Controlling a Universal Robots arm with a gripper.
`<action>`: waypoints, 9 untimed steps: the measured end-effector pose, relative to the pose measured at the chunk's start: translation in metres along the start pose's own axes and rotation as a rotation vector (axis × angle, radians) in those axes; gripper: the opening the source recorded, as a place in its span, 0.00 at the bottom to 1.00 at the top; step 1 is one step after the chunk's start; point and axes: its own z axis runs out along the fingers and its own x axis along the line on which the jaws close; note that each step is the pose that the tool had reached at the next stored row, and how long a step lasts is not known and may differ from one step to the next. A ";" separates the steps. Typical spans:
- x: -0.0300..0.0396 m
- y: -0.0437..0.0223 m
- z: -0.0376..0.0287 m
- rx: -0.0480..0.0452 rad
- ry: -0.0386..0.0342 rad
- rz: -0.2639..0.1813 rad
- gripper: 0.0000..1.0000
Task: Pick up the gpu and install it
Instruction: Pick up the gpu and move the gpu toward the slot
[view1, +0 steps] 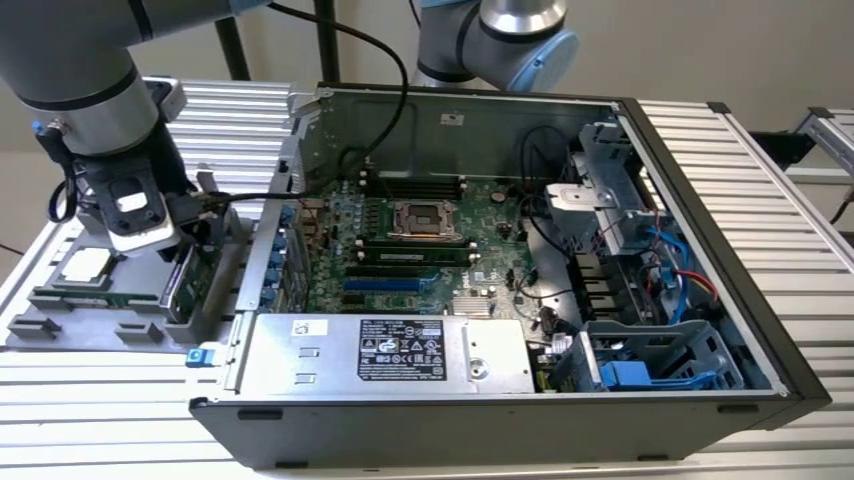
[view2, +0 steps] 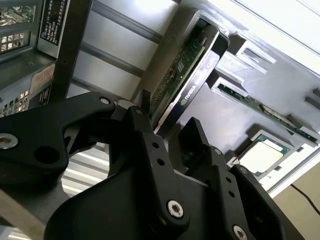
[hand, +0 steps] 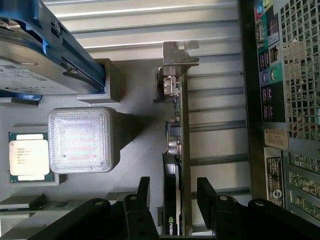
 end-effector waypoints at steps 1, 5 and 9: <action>0.0000 0.0000 0.0001 0.0000 0.0000 0.000 1.00; 0.0000 0.0000 0.0002 -0.0001 -0.0001 0.000 1.00; 0.0000 0.0000 0.0002 -0.0001 -0.0004 0.000 0.00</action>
